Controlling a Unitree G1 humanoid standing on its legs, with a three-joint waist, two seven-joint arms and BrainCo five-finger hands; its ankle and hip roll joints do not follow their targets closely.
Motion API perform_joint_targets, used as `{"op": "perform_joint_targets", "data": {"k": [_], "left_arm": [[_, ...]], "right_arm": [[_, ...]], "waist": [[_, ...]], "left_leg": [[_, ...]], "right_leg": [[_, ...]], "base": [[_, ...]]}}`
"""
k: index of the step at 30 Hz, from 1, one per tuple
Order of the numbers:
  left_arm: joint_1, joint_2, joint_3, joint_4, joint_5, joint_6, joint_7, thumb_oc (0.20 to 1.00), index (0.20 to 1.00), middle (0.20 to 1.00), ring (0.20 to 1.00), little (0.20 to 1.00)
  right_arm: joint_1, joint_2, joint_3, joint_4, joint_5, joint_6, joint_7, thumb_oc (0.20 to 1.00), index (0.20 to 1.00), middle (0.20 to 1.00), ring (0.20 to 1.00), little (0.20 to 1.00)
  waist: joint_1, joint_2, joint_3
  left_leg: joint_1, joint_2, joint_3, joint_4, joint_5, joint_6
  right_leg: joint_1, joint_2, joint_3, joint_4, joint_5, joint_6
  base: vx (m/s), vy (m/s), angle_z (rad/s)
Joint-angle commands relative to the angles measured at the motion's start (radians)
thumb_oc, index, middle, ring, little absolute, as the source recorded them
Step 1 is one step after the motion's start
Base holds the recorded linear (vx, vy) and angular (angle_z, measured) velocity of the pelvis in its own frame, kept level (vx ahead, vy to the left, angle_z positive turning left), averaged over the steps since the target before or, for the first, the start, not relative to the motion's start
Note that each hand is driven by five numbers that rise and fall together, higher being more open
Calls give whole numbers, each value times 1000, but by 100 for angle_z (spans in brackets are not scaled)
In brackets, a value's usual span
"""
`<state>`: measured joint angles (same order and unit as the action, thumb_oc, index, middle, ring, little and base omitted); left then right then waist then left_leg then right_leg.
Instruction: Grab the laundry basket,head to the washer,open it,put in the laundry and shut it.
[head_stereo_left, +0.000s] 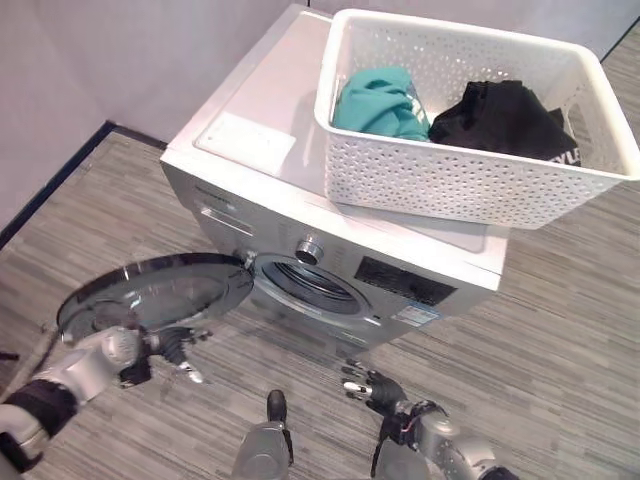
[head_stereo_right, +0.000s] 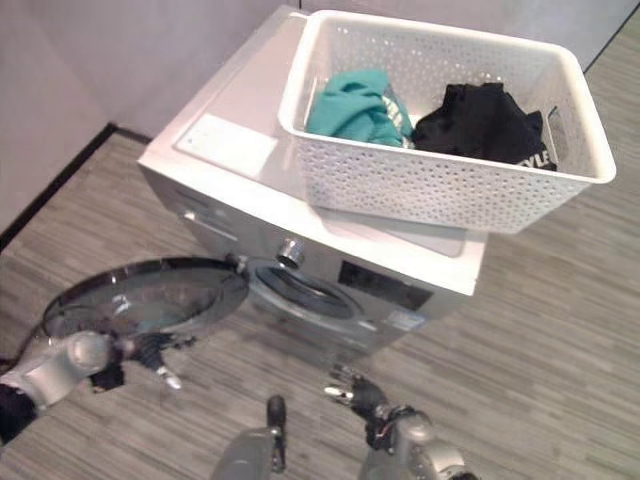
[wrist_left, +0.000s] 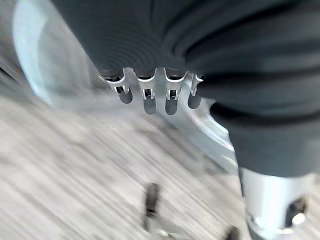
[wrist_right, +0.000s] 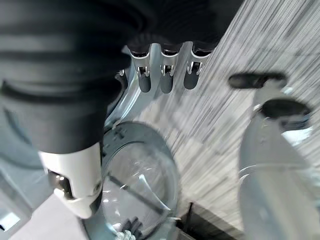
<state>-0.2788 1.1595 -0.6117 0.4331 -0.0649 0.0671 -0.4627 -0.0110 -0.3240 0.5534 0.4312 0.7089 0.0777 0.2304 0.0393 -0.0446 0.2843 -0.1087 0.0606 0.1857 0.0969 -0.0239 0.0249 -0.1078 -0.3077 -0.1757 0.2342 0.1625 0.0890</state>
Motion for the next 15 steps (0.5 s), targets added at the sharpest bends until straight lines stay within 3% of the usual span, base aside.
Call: {"op": "perform_joint_targets", "data": {"k": [1,2,3,4,6,7,8,9,13,15], "left_arm": [[66,-77,99,90,203,-18,96,1000,1000,1000,1000,1000],[69,-114,163,125,251,-14,152,1000,1000,1000,1000,1000],[72,-115,164,126,252,-14,152,1000,1000,1000,1000,1000],[41,-224,276,245,334,-17,298,1000,1000,1000,1000,1000],[-34,-344,335,433,394,-11,441,1000,1000,1000,1000,1000],[-26,-378,371,448,370,-4,467,1000,1000,1000,1000,1000],[-27,-377,371,448,370,-4,467,1000,1000,1000,1000,1000],[-6,-400,388,450,351,-14,474,1000,1000,1000,1000,1000],[97,-425,456,367,364,-1,472,1000,1000,1000,1000,1000],[213,-458,557,290,339,-6,483,1000,1000,1000,1000,1000]], "right_arm": [[29,-2,-73,35,-10,-20,20,1000,1000,1000,1000,1000],[43,5,-105,38,-2,-23,9,1000,1000,1000,1000,1000],[44,4,-103,38,-2,-23,9,1000,1000,1000,1000,1000],[69,19,-173,40,24,-43,-16,1000,1000,1000,1000,1000],[70,26,-281,100,74,-81,-65,1000,1000,1000,1000,1000],[92,26,-363,141,80,-88,-97,1000,1000,1000,1000,1000],[91,26,-363,141,80,-88,-97,1000,1000,1000,1000,1000],[205,32,-480,179,38,-75,-129,1000,1000,1000,1000,1000],[318,32,-619,233,-33,-51,-158,1000,1000,1000,1000,1000],[359,-28,-809,168,-62,-58,-210,1000,1000,1000,1000,1000]], "waist": [[21,-2,-65],[16,-6,-65],[15,-4,-67],[-2,-8,-65],[-41,-4,-44],[-70,-8,-20],[-70,-9,-22],[-105,-23,-18],[-120,-33,-50],[-139,-29,-80]], "left_leg": [[-54,61,-46,44,-50,-34],[-58,55,-34,31,-29,-28],[-47,55,-43,30,-49,-34],[-55,46,-39,8,-30,-31],[-55,48,-39,-8,-35,-36],[-50,43,-40,1,-41,-37],[-53,42,-39,-1,-38,-36],[-43,29,-50,6,-43,-37],[-24,26,-43,1,-45,-38],[12,39,-36,-37,-38,-45]], "right_leg": [[48,3,25,25,9,104],[35,10,29,-1,16,95],[43,12,32,4,2,103],[19,27,53,-73,-13,94],[-61,49,94,-158,-13,93],[-98,69,135,-177,0,97],[-102,68,136,-177,1,98],[-78,84,196,-187,-3,97],[-52,82,204,-198,-4,98],[-33,98,201,-207,-15,96]], "base": [[-1,158,-23],[20,38,-18],[-27,76,-15],[9,41,-7],[-48,42,-16],[-27,21,-16],[9,-10,-10],[39,-12,28],[88,-36,33],[115,-81,-40]]}}
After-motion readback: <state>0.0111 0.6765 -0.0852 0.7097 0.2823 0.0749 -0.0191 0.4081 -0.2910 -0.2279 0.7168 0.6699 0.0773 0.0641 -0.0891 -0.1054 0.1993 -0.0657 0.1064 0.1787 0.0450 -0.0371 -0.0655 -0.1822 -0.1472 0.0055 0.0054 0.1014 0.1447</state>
